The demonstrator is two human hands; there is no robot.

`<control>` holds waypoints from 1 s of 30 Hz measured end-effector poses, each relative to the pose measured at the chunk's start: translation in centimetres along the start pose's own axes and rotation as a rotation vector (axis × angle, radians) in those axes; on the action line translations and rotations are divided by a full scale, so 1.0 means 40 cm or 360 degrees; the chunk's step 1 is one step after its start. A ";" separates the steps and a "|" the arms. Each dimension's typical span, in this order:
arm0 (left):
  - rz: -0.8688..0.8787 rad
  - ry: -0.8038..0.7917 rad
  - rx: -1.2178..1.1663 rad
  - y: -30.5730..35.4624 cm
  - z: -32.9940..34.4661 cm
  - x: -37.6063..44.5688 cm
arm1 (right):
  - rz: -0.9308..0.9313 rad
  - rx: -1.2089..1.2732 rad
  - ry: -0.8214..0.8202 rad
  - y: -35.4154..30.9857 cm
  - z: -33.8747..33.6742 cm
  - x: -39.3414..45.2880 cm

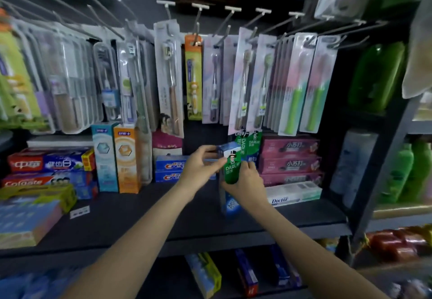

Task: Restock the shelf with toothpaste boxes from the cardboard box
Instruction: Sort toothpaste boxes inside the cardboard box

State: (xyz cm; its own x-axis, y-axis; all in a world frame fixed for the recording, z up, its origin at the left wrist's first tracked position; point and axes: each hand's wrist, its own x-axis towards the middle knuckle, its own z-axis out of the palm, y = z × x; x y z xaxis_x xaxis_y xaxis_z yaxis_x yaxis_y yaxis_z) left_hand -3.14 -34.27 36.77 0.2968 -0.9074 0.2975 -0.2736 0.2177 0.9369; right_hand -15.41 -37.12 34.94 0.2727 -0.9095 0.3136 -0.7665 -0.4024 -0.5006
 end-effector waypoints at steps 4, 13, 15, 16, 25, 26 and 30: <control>-0.0156 -0.0139 0.0113 -0.069 0.072 0.066 | 0.0183 0.0212 0.0125 0.067 -0.001 0.099; -0.0320 -0.0380 0.0270 -0.153 0.202 0.167 | 0.0326 0.0325 0.0219 0.153 0.001 0.262; -0.0315 -0.0412 0.0257 -0.156 0.223 0.185 | 0.0354 0.0301 0.0202 0.162 0.007 0.274; -0.0307 -0.0430 0.0247 -0.160 0.232 0.194 | 0.0354 0.0290 0.0204 0.165 0.012 0.278; -0.0434 -0.0529 0.0241 -0.187 0.271 0.241 | 0.0352 0.0276 0.0311 0.169 0.039 0.293; -0.0443 -0.0535 0.0224 -0.189 0.277 0.243 | 0.0361 0.0278 0.0312 0.172 0.039 0.295; -0.0449 -0.0474 0.0151 -0.198 0.296 0.246 | 0.0336 0.0319 0.0315 0.187 0.037 0.296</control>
State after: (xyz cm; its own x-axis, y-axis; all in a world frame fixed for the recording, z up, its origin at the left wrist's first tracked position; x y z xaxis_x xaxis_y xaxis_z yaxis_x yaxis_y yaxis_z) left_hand -8.89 -49.18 30.08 0.0986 -0.9940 -0.0475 -0.3068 -0.0758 0.9488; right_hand -17.07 -51.05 33.71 -0.0128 -0.9449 0.3271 -0.6589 -0.2381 -0.7135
